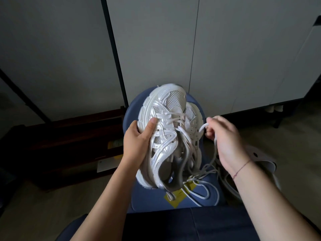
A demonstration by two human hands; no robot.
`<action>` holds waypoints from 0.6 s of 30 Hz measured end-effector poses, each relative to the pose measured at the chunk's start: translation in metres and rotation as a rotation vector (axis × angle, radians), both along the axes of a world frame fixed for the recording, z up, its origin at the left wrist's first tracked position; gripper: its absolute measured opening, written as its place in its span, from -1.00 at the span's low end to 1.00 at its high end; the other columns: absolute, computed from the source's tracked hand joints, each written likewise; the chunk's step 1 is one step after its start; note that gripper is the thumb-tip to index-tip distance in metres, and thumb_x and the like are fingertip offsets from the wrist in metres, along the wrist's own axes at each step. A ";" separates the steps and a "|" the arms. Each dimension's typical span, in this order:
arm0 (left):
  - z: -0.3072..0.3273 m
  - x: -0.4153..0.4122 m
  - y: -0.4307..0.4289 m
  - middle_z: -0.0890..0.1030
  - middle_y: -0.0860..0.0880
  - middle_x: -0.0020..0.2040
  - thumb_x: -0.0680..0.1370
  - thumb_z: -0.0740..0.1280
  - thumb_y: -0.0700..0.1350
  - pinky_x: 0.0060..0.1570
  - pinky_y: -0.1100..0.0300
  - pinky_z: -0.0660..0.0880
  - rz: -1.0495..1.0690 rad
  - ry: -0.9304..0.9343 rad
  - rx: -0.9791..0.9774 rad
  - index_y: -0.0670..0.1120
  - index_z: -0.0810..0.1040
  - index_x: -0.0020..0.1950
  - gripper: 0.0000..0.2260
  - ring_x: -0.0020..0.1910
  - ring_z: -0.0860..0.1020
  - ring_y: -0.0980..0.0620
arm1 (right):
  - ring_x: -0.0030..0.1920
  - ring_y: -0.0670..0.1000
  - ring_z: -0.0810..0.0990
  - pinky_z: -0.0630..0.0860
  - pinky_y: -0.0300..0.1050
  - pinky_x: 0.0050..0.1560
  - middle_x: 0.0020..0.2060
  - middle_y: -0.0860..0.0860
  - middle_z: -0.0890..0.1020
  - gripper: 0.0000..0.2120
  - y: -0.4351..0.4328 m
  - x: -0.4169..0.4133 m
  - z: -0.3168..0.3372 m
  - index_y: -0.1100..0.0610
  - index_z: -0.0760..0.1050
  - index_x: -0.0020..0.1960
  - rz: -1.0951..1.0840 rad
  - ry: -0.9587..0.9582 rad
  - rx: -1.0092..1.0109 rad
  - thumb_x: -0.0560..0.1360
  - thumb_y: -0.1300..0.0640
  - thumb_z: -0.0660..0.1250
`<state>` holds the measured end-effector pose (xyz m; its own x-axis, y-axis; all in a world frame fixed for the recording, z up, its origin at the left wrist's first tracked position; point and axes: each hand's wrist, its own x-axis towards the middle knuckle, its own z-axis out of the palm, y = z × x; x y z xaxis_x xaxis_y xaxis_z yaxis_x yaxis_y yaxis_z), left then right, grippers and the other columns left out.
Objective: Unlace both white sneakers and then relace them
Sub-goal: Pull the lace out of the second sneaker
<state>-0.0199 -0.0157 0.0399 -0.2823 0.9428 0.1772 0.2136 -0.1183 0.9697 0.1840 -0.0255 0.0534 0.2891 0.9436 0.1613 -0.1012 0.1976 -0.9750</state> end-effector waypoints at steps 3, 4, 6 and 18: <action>0.001 0.001 -0.001 0.70 0.04 -0.07 0.39 0.38 0.26 -0.17 0.31 0.53 -0.035 -0.068 -0.007 -0.09 0.58 0.07 -0.53 -0.13 0.67 0.16 | -0.25 -0.13 0.48 0.42 -0.28 -0.13 -0.27 -0.01 0.53 -0.88 -0.003 -0.009 -0.006 0.03 0.46 -0.20 0.034 -0.302 0.046 0.47 0.15 0.38; 0.000 0.001 -0.001 0.70 0.04 -0.07 0.37 0.37 0.28 -0.15 0.28 0.54 -0.042 -0.069 -0.010 -0.08 0.58 0.06 -0.51 -0.12 0.67 0.15 | -0.24 -0.19 0.49 0.43 -0.35 -0.13 -0.23 -0.02 0.55 -0.90 -0.005 -0.012 -0.005 0.03 0.47 -0.14 0.049 -0.325 0.070 0.48 0.17 0.37; 0.000 0.002 -0.002 0.70 0.04 -0.08 0.34 0.37 0.30 -0.12 0.22 0.56 -0.051 -0.053 -0.020 -0.06 0.57 0.04 -0.51 -0.13 0.67 0.13 | -0.24 -0.23 0.50 0.44 -0.40 -0.13 -0.21 -0.05 0.58 -0.93 -0.008 -0.014 -0.001 0.04 0.52 -0.09 0.078 -0.341 0.135 0.49 0.19 0.37; -0.004 0.012 -0.002 0.69 0.05 -0.17 0.40 0.42 0.24 -0.17 0.18 0.57 -0.053 0.026 -0.014 -0.06 0.55 -0.06 -0.62 -0.21 0.66 0.13 | -0.29 -0.25 0.51 0.34 -0.52 -0.27 -0.32 -0.10 0.55 -0.88 -0.009 -0.018 0.000 0.10 0.54 -0.26 -0.055 -0.648 0.207 0.39 0.19 0.47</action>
